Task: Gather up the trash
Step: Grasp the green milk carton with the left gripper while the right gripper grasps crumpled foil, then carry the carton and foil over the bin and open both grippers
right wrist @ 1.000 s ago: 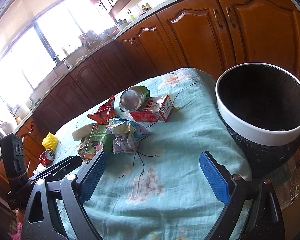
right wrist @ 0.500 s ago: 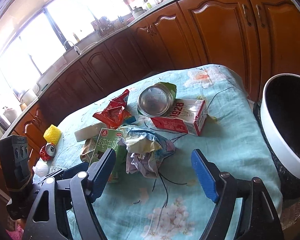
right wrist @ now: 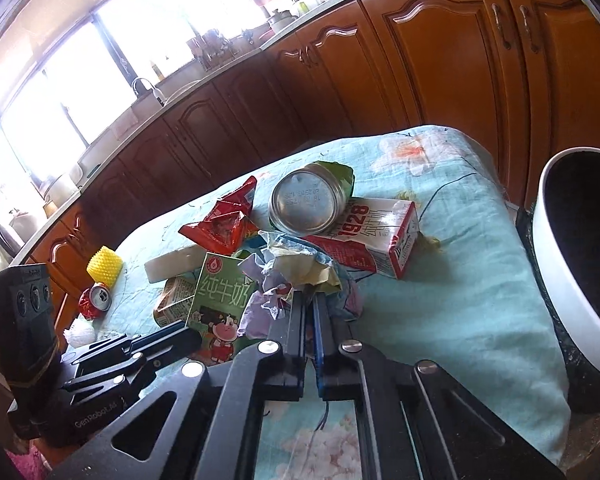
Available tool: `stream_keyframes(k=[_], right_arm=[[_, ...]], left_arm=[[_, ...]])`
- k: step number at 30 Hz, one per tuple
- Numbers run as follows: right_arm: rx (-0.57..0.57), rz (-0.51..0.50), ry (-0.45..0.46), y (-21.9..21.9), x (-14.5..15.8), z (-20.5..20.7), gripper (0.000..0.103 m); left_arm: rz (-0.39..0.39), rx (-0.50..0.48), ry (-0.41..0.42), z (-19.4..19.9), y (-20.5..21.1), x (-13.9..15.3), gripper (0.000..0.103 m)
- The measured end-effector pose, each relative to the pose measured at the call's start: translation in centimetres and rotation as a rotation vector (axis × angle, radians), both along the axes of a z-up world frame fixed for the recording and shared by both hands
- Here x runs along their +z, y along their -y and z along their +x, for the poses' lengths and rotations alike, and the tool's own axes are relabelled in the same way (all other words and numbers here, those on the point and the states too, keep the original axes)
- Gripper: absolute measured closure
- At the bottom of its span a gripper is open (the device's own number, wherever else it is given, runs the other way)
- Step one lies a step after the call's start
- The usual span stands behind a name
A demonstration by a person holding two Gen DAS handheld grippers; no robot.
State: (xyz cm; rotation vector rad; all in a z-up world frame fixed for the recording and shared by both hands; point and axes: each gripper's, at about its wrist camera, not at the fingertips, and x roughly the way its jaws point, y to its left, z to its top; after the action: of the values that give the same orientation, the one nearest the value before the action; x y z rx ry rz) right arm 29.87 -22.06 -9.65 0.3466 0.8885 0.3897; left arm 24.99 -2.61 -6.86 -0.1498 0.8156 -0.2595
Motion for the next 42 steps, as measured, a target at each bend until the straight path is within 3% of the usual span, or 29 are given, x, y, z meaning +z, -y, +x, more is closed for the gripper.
stream_keyframes(k=[7, 8, 12, 14, 22, 23, 24, 25, 42], right_arm=[[-0.033, 0.018, 0.012, 2.1, 1.1, -2.3, 0.1], [-0.038, 0.025, 0.013, 2.4, 1.2, -2.6, 0.1], [-0.055, 0.041, 0.016, 3.2, 1.6, -3.4, 0.1], [-0.064, 0.049, 0.016, 3.6, 1.7, -3.7, 0.1], [-0.091, 0.057, 0.014, 4.9, 1.8, -4.3, 0.1], [-0.094, 0.058, 0.013, 5.1, 1.8, -4.4, 0.1], [-0.098, 0.059, 0.013, 5.3, 1.8, -4.4, 0.1], [-0.106, 0.057, 0.011, 5.5, 1.8, -4.5, 0.1], [-0.166, 0.061, 0.056, 9.2, 3.2, -6.6, 0.101]], left_arm=[[0.015, -0.006, 0.008, -0.8, 0.1, 0.5, 0.096], [0.02, 0.005, 0.003, -0.7, 0.0, 0.5, 0.089], [0.024, 0.052, 0.0, -0.7, -0.2, 0.6, 0.048], [0.037, 0.066, -0.001, -0.4, 0.1, 0.4, 0.042], [0.127, 0.029, -0.028, 1.6, 3.7, -0.7, 0.041], [0.147, 0.031, -0.029, 1.8, 4.1, -0.9, 0.043], [0.163, 0.031, -0.032, 2.0, 4.4, -1.1, 0.052], [0.166, 0.024, -0.036, 2.1, 4.6, -1.2, 0.053], [0.095, -0.079, 0.063, -0.8, 6.7, 2.5, 0.054]])
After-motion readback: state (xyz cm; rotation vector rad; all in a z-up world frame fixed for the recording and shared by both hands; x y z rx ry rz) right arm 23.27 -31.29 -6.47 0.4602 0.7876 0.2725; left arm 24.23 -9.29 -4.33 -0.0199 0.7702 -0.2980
